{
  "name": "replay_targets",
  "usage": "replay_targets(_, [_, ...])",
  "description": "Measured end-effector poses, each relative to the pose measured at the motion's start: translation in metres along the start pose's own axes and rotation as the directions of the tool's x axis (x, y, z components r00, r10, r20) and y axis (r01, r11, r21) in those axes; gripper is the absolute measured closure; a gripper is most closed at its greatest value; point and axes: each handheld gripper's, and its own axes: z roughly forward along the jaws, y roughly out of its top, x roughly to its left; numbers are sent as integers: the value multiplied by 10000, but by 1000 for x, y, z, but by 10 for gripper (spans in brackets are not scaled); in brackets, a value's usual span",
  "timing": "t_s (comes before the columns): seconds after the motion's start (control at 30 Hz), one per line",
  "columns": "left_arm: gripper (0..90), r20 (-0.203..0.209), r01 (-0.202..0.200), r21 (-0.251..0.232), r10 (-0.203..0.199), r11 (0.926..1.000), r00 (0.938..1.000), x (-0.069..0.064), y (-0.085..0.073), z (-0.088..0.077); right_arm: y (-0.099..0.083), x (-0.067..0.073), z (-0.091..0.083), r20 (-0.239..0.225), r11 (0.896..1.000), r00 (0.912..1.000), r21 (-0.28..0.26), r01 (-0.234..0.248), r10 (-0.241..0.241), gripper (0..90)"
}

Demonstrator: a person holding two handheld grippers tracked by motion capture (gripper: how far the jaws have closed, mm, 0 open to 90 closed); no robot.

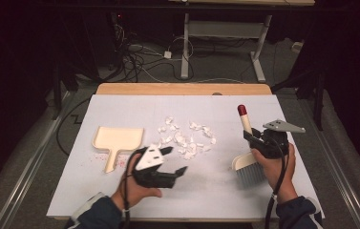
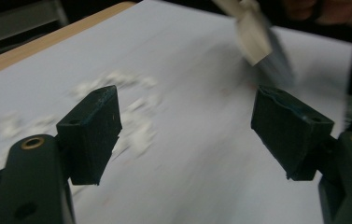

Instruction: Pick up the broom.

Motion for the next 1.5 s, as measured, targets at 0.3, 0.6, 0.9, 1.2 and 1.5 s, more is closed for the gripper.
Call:
replay_targets(0.3, [270,1516,-53,-362,107,9993,9884,-45,40,71,9,34,-27,-239,9903,9991,-1351,312,-347,708])
replay_targets(0.6, [397,1646,795,-182,-754,9967,9835,-41,35,95,13,62,-46,-590,9741,9956,-2187,580,-726,707])
replay_targets(0.9, [613,2134,547,-167,-499,9984,9757,-33,36,86,15,79,-57,-1068,9648,9880,-2500,818,-1114,704])
replay_targets(1.2, [657,2438,-601,516,457,9969,9687,-19,29,56,13,75,-70,-2693,9485,9298,-2602,1805,-2508,611])
replay_targets(1.5, [657,3139,-1795,882,1437,9798,9385,-14,17,20,2,69,-65,-4639,9076,7815,-1684,3845,-4172,416])
